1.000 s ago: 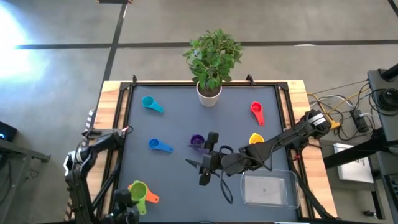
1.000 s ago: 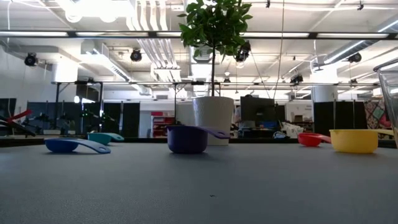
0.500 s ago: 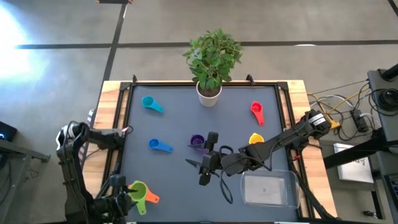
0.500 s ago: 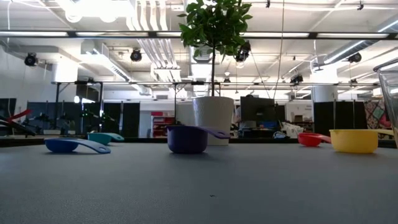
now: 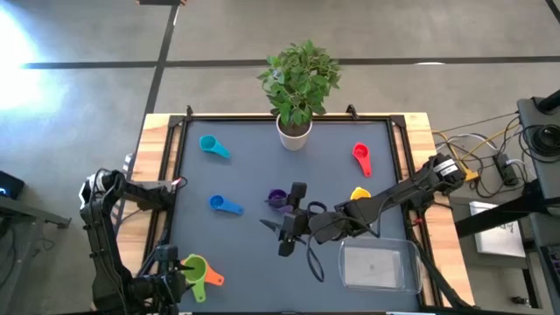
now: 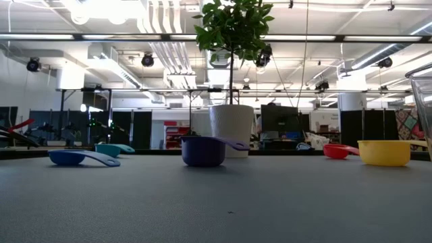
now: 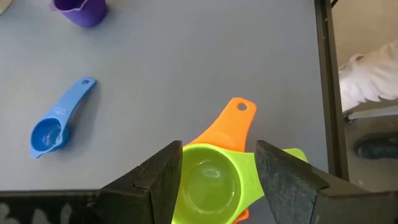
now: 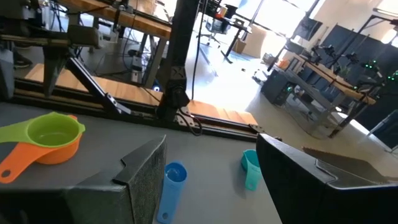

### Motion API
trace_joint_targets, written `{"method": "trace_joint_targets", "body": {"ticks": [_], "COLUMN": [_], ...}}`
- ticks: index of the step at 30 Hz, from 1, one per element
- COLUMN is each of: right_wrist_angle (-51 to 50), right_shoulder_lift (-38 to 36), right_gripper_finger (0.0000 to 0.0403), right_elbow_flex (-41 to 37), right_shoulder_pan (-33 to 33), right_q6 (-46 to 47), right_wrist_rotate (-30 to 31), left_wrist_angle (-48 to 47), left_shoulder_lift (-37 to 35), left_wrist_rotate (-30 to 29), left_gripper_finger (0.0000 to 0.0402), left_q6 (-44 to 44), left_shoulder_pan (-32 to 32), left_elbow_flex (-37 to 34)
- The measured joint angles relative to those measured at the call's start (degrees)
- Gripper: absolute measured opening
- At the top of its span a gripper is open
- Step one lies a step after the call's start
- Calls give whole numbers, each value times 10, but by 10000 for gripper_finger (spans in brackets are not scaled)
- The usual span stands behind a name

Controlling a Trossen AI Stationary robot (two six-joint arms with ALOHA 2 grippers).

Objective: Nest measuring cups in basket
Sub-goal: Adjust the nested measuring cups

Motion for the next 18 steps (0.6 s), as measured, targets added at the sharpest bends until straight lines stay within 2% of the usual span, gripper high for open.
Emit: {"method": "trace_joint_targets", "body": {"ticks": [18], "right_wrist_angle": [0], "right_shoulder_lift": [0], "right_gripper_finger": [238], "right_elbow_flex": [0], "right_shoulder_pan": [-1], "right_q6": [-6], "right_wrist_rotate": [0], "left_wrist_angle": [1], "left_shoulder_lift": [0], "left_wrist_rotate": [-29], "left_gripper_finger": [160], "left_q6": [0], "left_shoulder_pan": [1], "left_elbow_flex": [-4]}}
